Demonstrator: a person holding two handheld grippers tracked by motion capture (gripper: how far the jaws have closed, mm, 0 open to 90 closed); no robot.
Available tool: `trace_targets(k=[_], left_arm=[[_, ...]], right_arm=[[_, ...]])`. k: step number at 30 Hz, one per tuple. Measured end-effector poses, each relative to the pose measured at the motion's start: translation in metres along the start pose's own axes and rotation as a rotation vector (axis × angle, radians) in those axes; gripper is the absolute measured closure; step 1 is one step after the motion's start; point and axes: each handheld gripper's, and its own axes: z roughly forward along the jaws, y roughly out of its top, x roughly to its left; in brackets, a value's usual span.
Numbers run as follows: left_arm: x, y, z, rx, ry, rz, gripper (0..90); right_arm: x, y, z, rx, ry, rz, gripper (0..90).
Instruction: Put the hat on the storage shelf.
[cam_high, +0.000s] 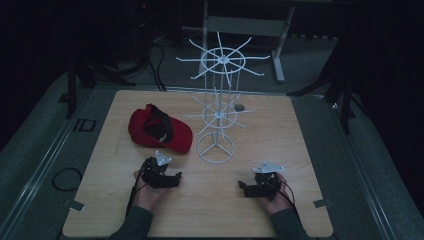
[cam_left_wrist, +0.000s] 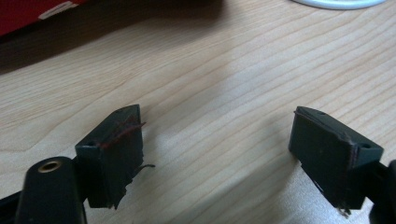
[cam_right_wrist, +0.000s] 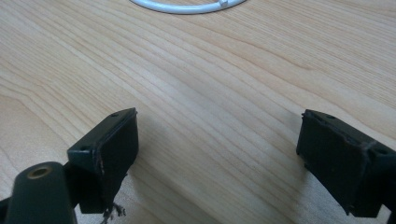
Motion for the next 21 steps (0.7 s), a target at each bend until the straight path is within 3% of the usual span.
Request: trace_targets(k=[7,10,14,17,21], left_arm=[[-0.001,0.001,-0.003,-0.003,-0.017,0.013,40.1],[0.0,0.002,-0.004,-0.005,-0.043,0.002,44.1],[-0.001,0.005,-0.007,-0.021,-0.084,-0.023,43.6],[-0.003,0.007,-0.007,-0.022,-0.079,-0.023,41.4],[-0.003,0.013,-0.007,-0.033,-0.097,-0.063,37.5]], right_arm=[[0.0,0.0,0.0,0.0,0.0,0.001,12.6],[0.0,0.0,0.0,0.0,0.0,0.001,12.7],[0.0,0.0,0.0,0.0,0.0,0.001,12.7],[0.0,0.0,0.0,0.0,0.0,0.001,12.6],[0.0,0.0,0.0,0.0,0.0,0.001,12.7]])
